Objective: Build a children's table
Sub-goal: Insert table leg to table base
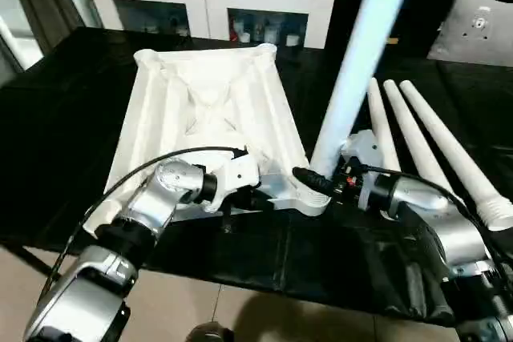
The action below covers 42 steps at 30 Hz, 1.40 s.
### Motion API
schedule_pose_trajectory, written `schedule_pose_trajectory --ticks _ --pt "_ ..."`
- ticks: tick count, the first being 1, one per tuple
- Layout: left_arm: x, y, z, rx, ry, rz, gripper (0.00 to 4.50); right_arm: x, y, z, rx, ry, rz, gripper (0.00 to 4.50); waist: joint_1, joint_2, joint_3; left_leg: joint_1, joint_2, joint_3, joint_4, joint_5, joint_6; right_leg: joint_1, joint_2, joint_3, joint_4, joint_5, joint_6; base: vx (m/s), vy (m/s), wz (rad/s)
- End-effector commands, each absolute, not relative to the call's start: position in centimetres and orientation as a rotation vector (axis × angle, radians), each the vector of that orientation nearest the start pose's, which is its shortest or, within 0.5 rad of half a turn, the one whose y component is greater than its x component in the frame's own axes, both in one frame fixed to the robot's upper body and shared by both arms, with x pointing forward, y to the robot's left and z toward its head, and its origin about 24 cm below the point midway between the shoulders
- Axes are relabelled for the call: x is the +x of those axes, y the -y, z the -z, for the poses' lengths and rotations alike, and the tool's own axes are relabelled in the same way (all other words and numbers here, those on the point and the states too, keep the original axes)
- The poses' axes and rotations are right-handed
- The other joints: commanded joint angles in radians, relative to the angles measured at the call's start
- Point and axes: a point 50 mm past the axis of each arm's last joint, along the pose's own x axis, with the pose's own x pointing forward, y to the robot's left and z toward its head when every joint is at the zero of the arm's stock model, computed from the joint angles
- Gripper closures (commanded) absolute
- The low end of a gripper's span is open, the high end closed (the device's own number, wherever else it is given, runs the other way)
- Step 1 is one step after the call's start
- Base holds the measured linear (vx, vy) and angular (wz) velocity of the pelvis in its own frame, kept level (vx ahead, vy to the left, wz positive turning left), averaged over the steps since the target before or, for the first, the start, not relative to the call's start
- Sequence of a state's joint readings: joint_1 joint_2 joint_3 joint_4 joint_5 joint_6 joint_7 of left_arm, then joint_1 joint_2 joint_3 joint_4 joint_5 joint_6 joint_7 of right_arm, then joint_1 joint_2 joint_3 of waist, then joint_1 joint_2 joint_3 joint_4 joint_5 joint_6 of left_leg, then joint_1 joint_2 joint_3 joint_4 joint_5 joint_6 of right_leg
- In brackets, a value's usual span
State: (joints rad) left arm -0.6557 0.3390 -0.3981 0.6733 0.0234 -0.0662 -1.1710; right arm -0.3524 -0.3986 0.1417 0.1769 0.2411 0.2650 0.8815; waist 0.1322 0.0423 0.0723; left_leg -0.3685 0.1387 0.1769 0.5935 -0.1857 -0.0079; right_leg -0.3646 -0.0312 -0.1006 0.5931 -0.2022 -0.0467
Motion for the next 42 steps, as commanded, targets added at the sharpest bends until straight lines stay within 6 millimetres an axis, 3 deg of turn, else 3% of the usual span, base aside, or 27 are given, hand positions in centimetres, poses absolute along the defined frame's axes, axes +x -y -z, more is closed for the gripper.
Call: schedule_pose_trajectory --ticks 1,6,9,16,18,19,20,21,22,23,26,27,28,31,33,35,36,42 --pt "32.7 -10.3 -7.0 0.597 -0.291 1.449 4.5 27.9 14.6 -2.9 -0.101 -0.457 -1.038 2.6 -0.005 0.0 -0.042 0.02 0.119 -0.059 -0.083 -0.286 0.033 0.023 -0.17 0.091 -0.109 -0.43 -0.101 0.0 0.0 0.0" --pt "33.9 -10.2 -7.8 0.611 -0.272 1.424 4.5 27.8 14.0 -2.6 -0.068 -0.497 -1.071 2.6 -0.008 0.0 -0.038 0.024 0.119 -0.059 -0.085 -0.295 0.035 0.021 -0.167 0.089 -0.117 -0.467 -0.093 0.0 0.0 0.0" --pt "34.4 -10.6 -8.0 0.623 -0.277 1.393 4.5 27.8 13.7 -2.6 -0.073 -0.498 -1.061 2.6 -0.012 0.001 -0.035 0.029 0.122 -0.064 -0.09 -0.342 0.018 0.017 -0.167 0.087 -0.12 -0.502 -0.089 0.0 0.0 0.0" --pt "34.0 -12.1 -7.5 0.592 -0.314 1.363 4.5 28.6 13.6 -2.5 -0.077 -0.483 -0.98 2.6 -0.026 0.001 -0.028 0.03 0.125 -0.07 -0.096 -0.393 -0.004 0.012 -0.178 0.091 -0.126 -0.561 -0.095 0.0 0.0 0.0" --pt "33.2 -13.0 -6.8 0.56 -0.345 1.326 4.5 29.2 13.6 -2.3 -0.086 -0.492 -0.917 2.6 -0.032 -0.01 -0.026 0.021 0.128 -0.074 -0.104 -0.385 -0.008 0.019 -0.18 0.089 -0.121 -0.544 -0.1 0.0 0.0 0.0" --pt "32.7 -13.6 -6.4 0.54 -0.364 1.295 4.5 29.7 13.6 -2.1 -0.098 -0.501 -0.867 2.6 -0.043 -0.002 -0.024 0.018 0.13 -0.076 -0.108 -0.391 -0.016 0.016 -0.178 0.089 -0.115 -0.521 -0.118 0.0 0.0 0.0" --pt "32.5 -13.7 -6.2 0.533 -0.369 1.284 4.5 29.9 13.6 -2.1 -0.102 -0.502 -0.846 2.6 -0.048 -0.003 -0.024 0.017 0.131 -0.079 -0.108 -0.404 -0.024 0.017 -0.179 0.087 -0.111 -0.522 -0.12 0.0 0.0 0.0" --pt "32.0 -14.0 -6.0 0.513 -0.376 1.257 4.5 30.1 13.6 -2.0 -0.107 -0.502 -0.82 2.6 -0.06 -0.006 -0.015 0.014 0.126 -0.08 -0.112 -0.441 -0.03 0.014 -0.174 0.084 -0.116 -0.564 -0.113 0.0 0.0 0.0" --pt "31.7 -14.0 -5.8 0.496 -0.381 1.232 4.5 30.3 13.6 -1.9 -0.109 -0.503 -0.799 2.6 -0.068 -0.006 -0.014 0.029 0.122 -0.084 -0.105 -0.487 -0.044 0.007 -0.183 0.087 -0.123 -0.632 -0.1 0.0 0.0 0.0" --pt "31.3 -14.1 -5.8 0.483 -0.384 1.212 4.5 30.4 13.6 -1.9 -0.112 -0.504 -0.78 2.6 -0.073 -0.01 -0.01 0.03 0.118 -0.081 -0.105 -0.49 -0.039 0.004 -0.18 0.087 -0.133 -0.663 -0.089 0.0 0.0 0.0" --pt "30.8 -13.8 -5.7 0.455 -0.385 1.187 4.5 30.7 13.6 -1.9 -0.113 -0.504 -0.759 2.6 -0.084 -0.008 -0.004 0.034 0.115 -0.084 -0.105 -0.519 -0.039 -0.002 -0.176 0.084 -0.144 -0.722 -0.059 0.0 0.0 0.0" --pt "29.5 -12.0 -5.9 0.399 -0.375 1.135 4.5 31.1 13.2 -1.9 -0.111 -0.49 -0.731 2.6 -0.085 -0.018 -0.002 0.048 0.111 -0.08 -0.1 -0.542 -0.038 -0.014 -0.172 0.083 -0.156 -0.752 -0.04 0.0 0.0 0.0" --pt "29.5 -12.0 -5.9 0.399 -0.375 1.135 4.5 31.1 13.2 -1.9 -0.111 -0.49 -0.731 2.6 -0.095 -0.013 0.004 0.037 0.116 -0.088 -0.106 -0.547 -0.048 -0.003 -0.175 0.078 -0.144 -0.717 -0.067 0.0 0.0 0.0" --pt "28.8 -10.0 -6.4 0.367 -0.364 1.07 4.5 31.4 12.5 -2.0 -0.1 -0.477 -0.722 2.6 -0.097 -0.009 0.003 0.05 0.116 -0.087 -0.107 -0.585 -0.055 -0.01 -0.166 0.077 -0.15 -0.698 -0.056 0.0 0.0 0.0" --pt "28.8 -8.5 -6.9 0.353 -0.347 1.049 4.5 31.3 12.4 -2.0 -0.093 -0.478 -0.72 2.6 -0.099 -0.012 0.002 0.041 0.115 -0.085 -0.113 -0.571 -0.047 0.0 -0.164 0.078 -0.146 -0.652 -0.059 0.0 0.0 0.0" --pt "28.7 -7.6 -7.3 0.344 -0.338 1.046 4.5 31.4 12.3 -2.0 -0.083 -0.478 -0.713 2.6 -0.096 -0.013 0.003 0.046 0.113 -0.08 -0.11 -0.557 -0.04 -0.006 -0.165 0.083 -0.148 -0.645 -0.063 0.0 0.0 0.0" --pt "28.5 -7.0 -7.4 0.342 -0.336 1.052 4.5 31.4 12.3 -2.0 -0.067 -0.475 -0.703 2.6 -0.093 -0.007 0.001 0.048 0.112 -0.078 -0.107 -0.546 -0.036 -0.007 -0.166 0.085 -0.152 -0.647 -0.064 0.0 0.0 0.0" --pt "28.6 -7.5 -6.8 0.392 -0.377 0.983 4.5 31.5 12.0 -1.9 -0.059 -0.475 -0.688 2.6 -0.087 -0.008 -0.001 0.041 0.114 -0.075 -0.109 -0.492 -0.017 -0.001 -0.162 0.086 -0.145 -0.591 -0.08 0.0 0.0 0.0"
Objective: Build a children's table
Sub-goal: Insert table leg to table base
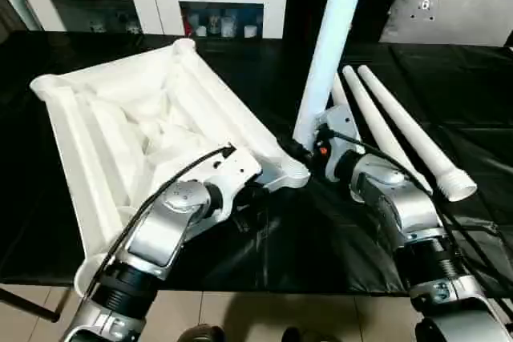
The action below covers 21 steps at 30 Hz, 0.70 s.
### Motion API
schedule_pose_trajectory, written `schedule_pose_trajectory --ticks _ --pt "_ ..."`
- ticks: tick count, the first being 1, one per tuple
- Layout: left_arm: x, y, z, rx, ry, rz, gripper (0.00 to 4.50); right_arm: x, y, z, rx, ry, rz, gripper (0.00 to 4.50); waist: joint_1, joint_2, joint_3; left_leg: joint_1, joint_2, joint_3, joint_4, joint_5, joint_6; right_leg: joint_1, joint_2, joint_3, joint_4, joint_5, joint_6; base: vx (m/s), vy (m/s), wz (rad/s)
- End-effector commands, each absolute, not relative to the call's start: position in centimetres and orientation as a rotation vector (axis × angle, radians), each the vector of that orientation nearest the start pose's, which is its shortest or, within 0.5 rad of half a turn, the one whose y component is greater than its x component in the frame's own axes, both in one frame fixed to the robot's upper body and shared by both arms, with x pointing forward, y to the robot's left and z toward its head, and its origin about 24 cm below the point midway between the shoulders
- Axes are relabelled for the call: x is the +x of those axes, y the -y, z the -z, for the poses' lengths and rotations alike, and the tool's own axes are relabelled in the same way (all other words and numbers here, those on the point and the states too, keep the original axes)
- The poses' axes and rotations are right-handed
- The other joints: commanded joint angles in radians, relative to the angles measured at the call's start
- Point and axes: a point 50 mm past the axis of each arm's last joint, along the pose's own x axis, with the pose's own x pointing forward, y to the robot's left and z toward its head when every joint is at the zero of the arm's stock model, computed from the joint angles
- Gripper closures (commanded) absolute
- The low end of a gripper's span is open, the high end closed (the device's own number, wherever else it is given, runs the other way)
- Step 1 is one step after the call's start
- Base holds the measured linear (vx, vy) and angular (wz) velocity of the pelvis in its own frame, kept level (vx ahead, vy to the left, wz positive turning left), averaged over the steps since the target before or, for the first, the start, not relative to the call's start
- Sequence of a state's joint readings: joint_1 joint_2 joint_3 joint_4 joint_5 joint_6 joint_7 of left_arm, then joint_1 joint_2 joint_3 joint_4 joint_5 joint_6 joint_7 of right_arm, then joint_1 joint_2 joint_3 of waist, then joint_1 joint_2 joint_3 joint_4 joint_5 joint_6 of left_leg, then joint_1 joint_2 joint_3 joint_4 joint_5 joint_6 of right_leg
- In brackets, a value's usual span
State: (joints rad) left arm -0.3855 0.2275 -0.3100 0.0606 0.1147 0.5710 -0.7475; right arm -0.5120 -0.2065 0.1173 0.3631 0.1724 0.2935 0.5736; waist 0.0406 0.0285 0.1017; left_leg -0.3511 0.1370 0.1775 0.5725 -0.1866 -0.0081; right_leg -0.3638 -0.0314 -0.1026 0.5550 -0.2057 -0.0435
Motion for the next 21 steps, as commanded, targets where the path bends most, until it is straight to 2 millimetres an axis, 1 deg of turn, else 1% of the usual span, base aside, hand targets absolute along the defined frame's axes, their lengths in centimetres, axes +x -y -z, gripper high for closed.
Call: schedule_pose_trajectory --ticks 1,3,4,5,6,7,8,9,10,11,12,13,15,16,17,18,19,20,21 --pt "28.6 -7.6 -6.9 0.397 -0.382 0.965 4.5 31.5 12.0 -1.9 -0.056 -0.475 -0.686 2.6 0.005 0.005 -0.03 0.022 0.114 -0.075 -0.088 -0.488 -0.014 -0.001 -0.162 0.088 -0.108 -0.584 -0.085 0.0 0.0 0.0" --pt "28.6 -7.8 -7.0 0.407 -0.39 0.942 4.5 31.6 12.0 -1.8 -0.051 -0.475 -0.683 2.6 0.006 0.005 -0.03 0.021 0.116 -0.074 -0.089 -0.481 -0.015 0.0 -0.163 0.09 -0.105 -0.572 -0.092 0.0 0.0 0.0" --pt "28.6 -7.9 -7.0 0.412 -0.393 0.934 4.5 31.6 12.0 -1.8 -0.036 -0.474 -0.682 2.25 0.006 0.004 -0.03 0.022 0.116 -0.075 -0.089 -0.483 -0.015 0.0 -0.164 0.089 -0.104 -0.575 -0.094 0.0 0.0 0.0" --pt "28.7 -8.0 -7.0 0.415 -0.394 0.931 4.5 31.6 11.9 -1.8 -0.031 -0.473 -0.682 2.25 0.006 0.006 -0.029 0.021 0.115 -0.076 -0.088 -0.485 -0.015 0.001 -0.164 0.087 -0.106 -0.584 -0.091 0.0 0.0 0.0" --pt "28.7 -8.1 -7.0 0.423 -0.396 0.924 4.5 31.6 11.9 -1.8 -0.019 -0.471 -0.682 2.04 0.005 0.005 -0.029 0.021 0.115 -0.076 -0.089 -0.489 -0.016 0.0 -0.163 0.088 -0.106 -0.587 -0.09 0.0 0.0 0.0" --pt "28.7 -8.2 -7.0 0.432 -0.394 0.922 4.5 31.6 11.9 -1.8 -0.008 -0.47 -0.678 1.85 0.005 0.006 -0.03 0.025 0.114 -0.075 -0.088 -0.5 -0.018 -0.003 -0.162 0.088 -0.109 -0.591 -0.09 0.0 0.0 0.0" --pt "28.7 -8.2 -7.0 0.432 -0.394 0.922 4.5 31.6 11.9 -1.8 -0.008 -0.47 -0.678 1.85 0.005 0.006 -0.031 0.025 0.114 -0.077 -0.087 -0.498 -0.019 -0.002 -0.163 0.088 -0.107 -0.586 -0.094 0.0 0.0 0.0" --pt "28.7 -8.3 -7.0 0.44 -0.392 0.918 4.5 31.6 11.8 -1.9 -0.011 -0.465 -0.684 1.81 0.006 0.006 -0.03 0.022 0.115 -0.075 -0.087 -0.493 -0.018 -0.001 -0.164 0.089 -0.108 -0.577 -0.091 0.0 0.0 0.0" --pt "28.8 -8.4 -7.0 0.448 -0.391 0.914 4.5 31.6 11.8 -1.9 -0.028 -0.459 -0.689 1.56 0.007 0.006 -0.033 0.021 0.116 -0.076 -0.089 -0.484 -0.018 0.003 -0.162 0.089 -0.104 -0.561 -0.094 0.0 0.0 0.0" --pt "28.8 -8.5 -7.0 0.454 -0.387 0.913 4.5 31.6 11.8 -1.9 -0.029 -0.461 -0.692 1.56 0.008 0.006 -0.034 0.019 0.119 -0.074 -0.091 -0.464 -0.014 0.003 -0.161 0.092 -0.1 -0.527 -0.104 0.0 0.0 0.0" --pt "29.0 -8.6 -7.1 0.472 -0.378 0.909 4.5 31.5 11.8 -1.9 -0.012 -0.473 -0.709 1.37 0.01 0.006 -0.035 0.018 0.119 -0.073 -0.091 -0.455 -0.013 0.004 -0.161 0.093 -0.098 -0.511 -0.108 0.0 0.0 0.0" --pt "29.2 -9.0 -7.1 0.482 -0.378 0.905 4.5 31.4 11.7 -2.1 0.013 -0.462 -0.728 1.37 0.014 0.005 -0.043 0.011 0.12 -0.068 -0.09 -0.393 -0.001 0.013 -0.164 0.096 -0.09 -0.443 -0.13 0.0 0.0 0.0" --pt "29.3 -9.3 -7.1 0.491 -0.382 0.9 4.5 31.2 11.8 -2.2 0.009 -0.456 -0.739 1.1 0.02 0.004 -0.046 0.005 0.12 -0.063 -0.085 -0.339 0.013 0.017 -0.167 0.1 -0.086 -0.386 -0.145 0.0 0.0 0.0" --pt "29.4 -9.5 -7.0 0.5 -0.388 0.899 4.5 31.1 12.0 -2.2 0.002 -0.449 -0.748 0.99 0.026 0.004 -0.048 0.0 0.119 -0.059 -0.082 -0.296 0.03 0.021 -0.167 0.099 -0.083 -0.353 -0.149 0.0 0.0 0.0" --pt "29.4 -9.6 -7.0 0.503 -0.389 0.9 4.5 31.1 12.0 -2.3 0.0 -0.447 -0.749 0.93 0.028 0.003 -0.049 0.0 0.119 -0.057 -0.083 -0.277 0.04 0.022 -0.162 0.096 -0.08 -0.344 -0.151 0.0 0.0 0.0" --pt "29.6 -10.0 -6.9 0.516 -0.396 0.903 4.5 30.9 12.3 -2.4 0.0 -0.437 -0.754 0.87 0.031 0.006 -0.048 0.003 0.119 -0.057 -0.081 -0.279 0.044 0.02 -0.16 0.094 -0.081 -0.36 -0.147 0.0 0.0 0.0" --pt "29.7 -10.3 -6.7 0.529 -0.4 0.901 4.5 30.8 12.5 -2.6 0.021 -0.427 -0.757 0.77 0.031 0.003 -0.048 0.002 0.115 -0.056 -0.08 -0.276 0.048 0.021 -0.159 0.093 -0.084 -0.375 -0.143 0.0 0.0 0.0" --pt "29.7 -10.3 -6.7 0.529 -0.4 0.901 4.5 30.8 12.5 -2.6 0.021 -0.427 -0.757 0.65 0.031 0.003 -0.048 0.002 0.115 -0.056 -0.08 -0.276 0.048 0.021 -0.159 0.093 -0.084 -0.375 -0.143 0.0 0.0 0.0" --pt "30.0 -10.9 -6.4 0.551 -0.411 0.905 4.5 30.6 12.9 -3.0 0.039 -0.399 -0.758 0.55 0.035 0.005 -0.049 0.002 0.112 -0.054 -0.08 -0.261 0.056 0.022 -0.157 0.092 -0.088 -0.389 -0.129 0.0 0.0 0.0"
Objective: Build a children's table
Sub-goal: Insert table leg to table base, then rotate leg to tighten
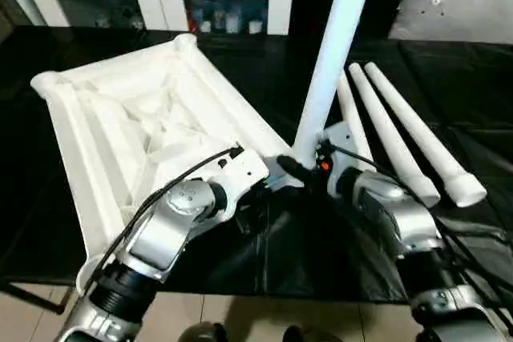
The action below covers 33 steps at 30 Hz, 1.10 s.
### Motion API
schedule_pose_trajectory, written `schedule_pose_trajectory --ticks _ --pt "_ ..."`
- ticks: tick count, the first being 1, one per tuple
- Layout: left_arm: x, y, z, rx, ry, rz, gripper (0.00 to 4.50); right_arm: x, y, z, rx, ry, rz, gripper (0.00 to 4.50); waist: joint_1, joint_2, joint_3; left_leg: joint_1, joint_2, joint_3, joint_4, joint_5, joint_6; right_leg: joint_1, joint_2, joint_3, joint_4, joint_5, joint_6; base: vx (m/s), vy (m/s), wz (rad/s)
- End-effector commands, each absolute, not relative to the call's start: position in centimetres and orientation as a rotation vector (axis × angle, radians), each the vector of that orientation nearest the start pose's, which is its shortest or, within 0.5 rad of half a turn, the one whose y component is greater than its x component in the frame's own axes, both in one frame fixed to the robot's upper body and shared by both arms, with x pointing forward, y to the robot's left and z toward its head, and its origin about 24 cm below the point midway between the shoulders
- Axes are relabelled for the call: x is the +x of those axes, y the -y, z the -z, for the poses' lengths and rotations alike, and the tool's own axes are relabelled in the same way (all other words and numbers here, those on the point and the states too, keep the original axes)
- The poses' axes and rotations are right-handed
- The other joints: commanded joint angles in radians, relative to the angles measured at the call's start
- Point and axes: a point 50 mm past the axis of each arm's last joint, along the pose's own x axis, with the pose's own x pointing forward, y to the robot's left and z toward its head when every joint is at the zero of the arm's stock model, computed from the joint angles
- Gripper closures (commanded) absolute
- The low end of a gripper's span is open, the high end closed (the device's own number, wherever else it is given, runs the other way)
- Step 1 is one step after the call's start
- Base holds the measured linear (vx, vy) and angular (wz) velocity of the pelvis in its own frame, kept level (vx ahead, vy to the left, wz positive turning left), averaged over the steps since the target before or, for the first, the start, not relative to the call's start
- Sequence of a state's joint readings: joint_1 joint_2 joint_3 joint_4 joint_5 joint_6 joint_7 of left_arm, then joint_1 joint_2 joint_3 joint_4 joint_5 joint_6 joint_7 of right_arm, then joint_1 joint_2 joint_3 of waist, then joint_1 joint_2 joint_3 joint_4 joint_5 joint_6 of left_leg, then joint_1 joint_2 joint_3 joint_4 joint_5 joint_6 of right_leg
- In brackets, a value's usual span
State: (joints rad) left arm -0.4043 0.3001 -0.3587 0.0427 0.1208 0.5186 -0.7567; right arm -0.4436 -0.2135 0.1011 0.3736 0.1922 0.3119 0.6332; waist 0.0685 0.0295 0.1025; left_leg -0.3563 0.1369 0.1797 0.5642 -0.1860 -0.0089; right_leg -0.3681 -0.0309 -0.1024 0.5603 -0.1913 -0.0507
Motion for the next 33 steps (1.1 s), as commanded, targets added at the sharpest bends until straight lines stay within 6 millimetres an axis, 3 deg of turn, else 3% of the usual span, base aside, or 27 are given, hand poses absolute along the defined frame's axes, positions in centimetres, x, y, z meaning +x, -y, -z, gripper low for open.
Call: schedule_pose_trajectory --ticks 1,2,3,7,15,19,24,30,33 --pt "30.1 -11.3 -6.2 0.559 -0.415 0.914 4.5 30.5 13.1 -3.3 0.047 -0.382 -0.764 0.49 0.01 0.003 -0.052 0.01 0.115 -0.056 -0.071 -0.259 0.054 0.027 -0.158 0.093 -0.091 -0.4 -0.118 0.0 0.0 0.0" --pt "30.2 -11.6 -6.1 0.565 -0.419 0.924 4.5 30.2 13.3 -3.6 0.054 -0.366 -0.771 0.42 0.013 0.01 -0.052 0.009 0.114 -0.057 -0.072 -0.25 0.056 0.028 -0.155 0.091 -0.091 -0.386 -0.113 0.0 0.0 0.0" --pt "30.3 -11.8 -6.0 0.57 -0.42 0.932 4.5 30.1 13.4 -3.8 0.058 -0.358 -0.774 0.32 0.018 0.007 -0.057 0.01 0.116 -0.057 -0.072 -0.233 0.059 0.03 -0.153 0.091 -0.087 -0.355 -0.109 0.0 0.0 0.0" --pt "30.5 -12.1 -5.9 0.589 -0.414 0.967 4.5 29.6 13.7 -4.3 0.067 -0.352 -0.792 0.01 0.019 0.01 -0.063 0.005 0.117 -0.056 -0.066 -0.175 0.075 0.037 -0.153 0.089 -0.071 -0.228 -0.149 0.0 0.0 0.0" --pt "30.6 -12.7 -5.7 0.651 -0.392 1.097 4.5 29.0 14.7 -6.8 -0.068 -0.194 -0.821 0.01 0.027 0.007 -0.072 0.001 0.114 -0.054 -0.059 -0.134 0.092 0.041 -0.151 0.083 -0.066 -0.198 -0.139 0.0 0.0 0.0" --pt "30.5 -13.4 -5.3 0.712 -0.406 1.152 4.5 28.9 16.1 -7.7 -0.159 -0.187 -0.806 0.01 0.026 0.008 -0.08 0.001 0.117 -0.053 -0.051 -0.097 0.104 0.04 -0.149 0.083 -0.05 -0.106 -0.154 0.0 0.0 0.0" --pt "30.1 -13.7 -5.3 0.725 -0.4 1.238 4.5 28.9 17.8 -8.7 -0.273 -0.171 -0.846 0.01 0.03 0.004 -0.081 -0.003 0.113 -0.05 -0.045 -0.097 0.106 0.044 -0.15 0.082 -0.05 -0.132 -0.158 0.0 0.0 0.0" --pt "29.4 -13.5 -5.4 0.714 -0.37 1.35 4.5 28.2 17.6 -9.0 -0.29 -0.187 -1.007 0.01 0.035 -0.002 -0.084 -0.004 0.112 -0.047 -0.039 -0.1 0.123 0.043 -0.146 0.079 -0.05 -0.178 -0.153 0.0 0.0 0.0" --pt "29.0 -13.3 -5.5 0.714 -0.359 1.402 4.5 28.1 17.3 -9.0 -0.292 -0.193 -1.07 0.01 0.046 0.003 -0.086 0.0 0.116 -0.046 -0.037 -0.107 0.118 0.039 -0.148 0.08 -0.051 -0.201 -0.152 0.0 0.0 0.0"
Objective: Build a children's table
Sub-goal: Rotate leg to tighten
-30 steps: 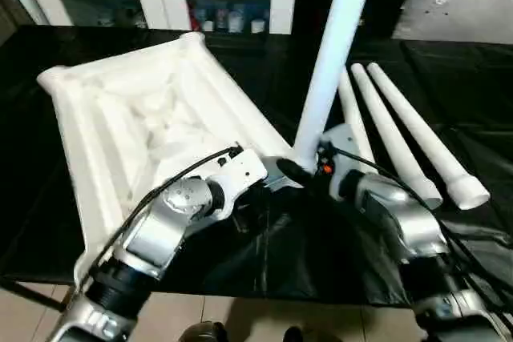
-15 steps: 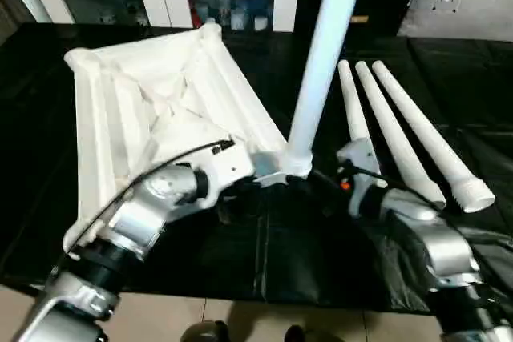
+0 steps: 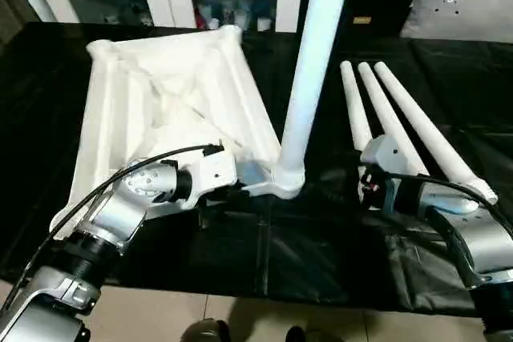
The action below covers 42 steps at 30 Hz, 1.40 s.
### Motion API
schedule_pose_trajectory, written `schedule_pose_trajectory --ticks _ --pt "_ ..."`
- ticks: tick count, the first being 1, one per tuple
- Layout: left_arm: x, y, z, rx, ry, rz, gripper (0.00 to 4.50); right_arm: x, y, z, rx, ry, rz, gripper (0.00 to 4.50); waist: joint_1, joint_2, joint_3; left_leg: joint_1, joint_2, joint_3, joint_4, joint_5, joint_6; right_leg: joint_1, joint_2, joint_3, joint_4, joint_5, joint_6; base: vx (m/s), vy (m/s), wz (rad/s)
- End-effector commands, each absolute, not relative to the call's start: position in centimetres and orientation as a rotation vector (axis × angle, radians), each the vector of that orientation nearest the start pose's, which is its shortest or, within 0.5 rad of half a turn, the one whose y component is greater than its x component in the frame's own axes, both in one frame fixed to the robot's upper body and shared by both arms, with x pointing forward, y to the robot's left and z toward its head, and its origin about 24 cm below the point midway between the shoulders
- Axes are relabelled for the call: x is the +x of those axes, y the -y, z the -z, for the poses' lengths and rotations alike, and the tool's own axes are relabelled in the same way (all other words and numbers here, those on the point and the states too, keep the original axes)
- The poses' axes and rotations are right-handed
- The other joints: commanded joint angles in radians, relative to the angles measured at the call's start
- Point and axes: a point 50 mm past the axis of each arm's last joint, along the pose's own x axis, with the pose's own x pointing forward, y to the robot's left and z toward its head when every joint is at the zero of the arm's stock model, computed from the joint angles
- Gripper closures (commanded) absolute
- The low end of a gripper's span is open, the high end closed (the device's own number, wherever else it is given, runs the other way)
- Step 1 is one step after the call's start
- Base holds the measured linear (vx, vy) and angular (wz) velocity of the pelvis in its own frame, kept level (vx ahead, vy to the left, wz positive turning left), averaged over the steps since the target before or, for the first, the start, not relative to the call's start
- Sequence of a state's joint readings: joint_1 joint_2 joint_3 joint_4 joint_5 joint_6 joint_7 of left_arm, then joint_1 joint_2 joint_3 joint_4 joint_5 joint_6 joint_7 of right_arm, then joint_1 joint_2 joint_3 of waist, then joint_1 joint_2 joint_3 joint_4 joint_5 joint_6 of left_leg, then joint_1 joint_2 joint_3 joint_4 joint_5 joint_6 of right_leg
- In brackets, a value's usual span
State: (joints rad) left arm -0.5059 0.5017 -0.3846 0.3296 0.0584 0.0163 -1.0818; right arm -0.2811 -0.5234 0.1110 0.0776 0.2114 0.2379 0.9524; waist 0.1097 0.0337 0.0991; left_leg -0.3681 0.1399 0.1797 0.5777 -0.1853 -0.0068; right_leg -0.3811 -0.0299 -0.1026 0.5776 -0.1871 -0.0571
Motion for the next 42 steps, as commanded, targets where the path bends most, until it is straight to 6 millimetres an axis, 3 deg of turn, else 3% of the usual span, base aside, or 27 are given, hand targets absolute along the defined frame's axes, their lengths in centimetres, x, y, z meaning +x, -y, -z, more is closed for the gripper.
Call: schedule_pose_trajectory --ticks 1,6,11,19,22,32,34,35,36,38,39,41,42 --pt "28.9 -13.3 -5.5 0.713 -0.359 1.417 4.5 28.2 17.2 -8.9 -0.285 -0.195 -1.085 0.01 0.009 -0.003 -0.084 0.012 0.113 -0.047 -0.05 -0.108 0.112 0.053 -0.15 0.079 -0.066 -0.203 -0.15 0.0 0.0 0.0" --pt "28.2 -13.0 -5.5 0.712 -0.352 1.485 4.5 28.5 16.6 -8.5 -0.277 -0.203 -1.136 0.47 0.016 0.001 -0.086 0.014 0.118 -0.048 -0.049 -0.108 0.103 0.048 -0.148 0.08 -0.061 -0.197 -0.152 0.0 0.0 0.0" --pt "28.1 -12.7 -5.5 0.721 -0.347 1.513 4.5 28.7 15.8 -7.9 -0.27 -0.231 -1.189 0.69 0.017 -0.002 -0.088 0.012 0.116 -0.048 -0.048 -0.115 0.096 0.05 -0.151 0.079 -0.058 -0.182 -0.164 0.0 0.0 0.0" --pt "28.1 -12.5 -5.4 0.722 -0.351 1.524 4.5 28.6 15.2 -7.0 -0.262 -0.262 -1.24 1.36 0.031 -0.002 -0.088 0.013 0.117 -0.048 -0.047 -0.117 0.095 0.049 -0.152 0.08 -0.059 -0.193 -0.154 0.0 0.0 0.0" --pt "28.1 -12.5 -5.4 0.723 -0.353 1.527 4.5 28.7 15.2 -6.9 -0.254 -0.268 -1.24 1.68 0.029 -0.001 -0.086 0.012 0.115 -0.048 -0.048 -0.13 0.091 0.049 -0.15 0.079 -0.062 -0.218 -0.148 0.0 0.0 0.0" --pt "28.2 -12.6 -5.3 0.709 -0.365 1.5 4.5 28.3 14.9 -6.1 -0.175 -0.301 -1.257 1.86 0.03 0.0 -0.087 0.012 0.115 -0.048 -0.047 -0.123 0.099 0.049 -0.149 0.078 -0.061 -0.204 -0.15 0.0 0.0 0.0" --pt "28.5 -12.4 -5.4 0.669 -0.368 1.428 4.5 28.3 14.7 -5.7 -0.15 -0.33 -1.222 1.86 0.029 -0.001 -0.087 0.013 0.114 -0.047 -0.047 -0.127 0.096 0.049 -0.149 0.078 -0.063 -0.222 -0.145 0.0 0.0 0.0" --pt "28.6 -12.3 -5.4 0.656 -0.37 1.404 4.5 28.4 14.6 -5.5 -0.145 -0.341 -1.205 1.86 0.028 0.005 -0.085 0.013 0.116 -0.048 -0.048 -0.133 0.091 0.048 -0.15 0.078 -0.065 -0.233 -0.145 0.0 0.0 0.0" --pt "28.7 -12.0 -5.5 0.606 -0.371 1.365 4.5 28.5 14.4 -5.1 -0.14 -0.358 -1.161 1.86 0.028 0.005 -0.083 0.014 0.115 -0.049 -0.049 -0.142 0.09 0.046 -0.15 0.078 -0.069 -0.249 -0.143 0.0 0.0 0.0" --pt "28.5 -11.0 -5.8 0.497 -0.369 1.277 4.5 29.3 13.3 -4.5 -0.083 -0.376 -1.029 1.86 0.014 0.003 -0.075 0.017 0.118 -0.053 -0.056 -0.19 0.056 0.046 -0.152 0.077 -0.073 -0.335 -0.147 0.0 0.0 0.0" --pt "28.4 -10.6 -5.9 0.47 -0.366 1.255 4.5 29.5 12.8 -4.4 -0.053 -0.379 -0.99 1.86 0.003 0.004 -0.073 0.02 0.111 -0.056 -0.056 -0.231 0.038 0.048 -0.155 0.073 -0.086 -0.42 -0.128 0.0 0.0 0.0" --pt "28.4 -9.1 -6.3 0.427 -0.346 1.172 4.5 30.3 11.6 -4.1 0.012 -0.385 -0.899 1.86 -0.015 0.003 -0.068 0.017 0.105 -0.059 -0.059 -0.25 0.025 0.05 -0.154 0.07 -0.093 -0.472 -0.111 0.0 0.0 0.0" --pt "28.4 -9.1 -6.3 0.427 -0.346 1.172 4.5 30.3 11.6 -4.1 0.012 -0.385 -0.899 1.86 -0.026 0.005 -0.063 0.026 0.103 -0.058 -0.057 -0.288 0.02 0.044 -0.152 0.067 -0.107 -0.526 -0.093 0.0 0.0 0.0"
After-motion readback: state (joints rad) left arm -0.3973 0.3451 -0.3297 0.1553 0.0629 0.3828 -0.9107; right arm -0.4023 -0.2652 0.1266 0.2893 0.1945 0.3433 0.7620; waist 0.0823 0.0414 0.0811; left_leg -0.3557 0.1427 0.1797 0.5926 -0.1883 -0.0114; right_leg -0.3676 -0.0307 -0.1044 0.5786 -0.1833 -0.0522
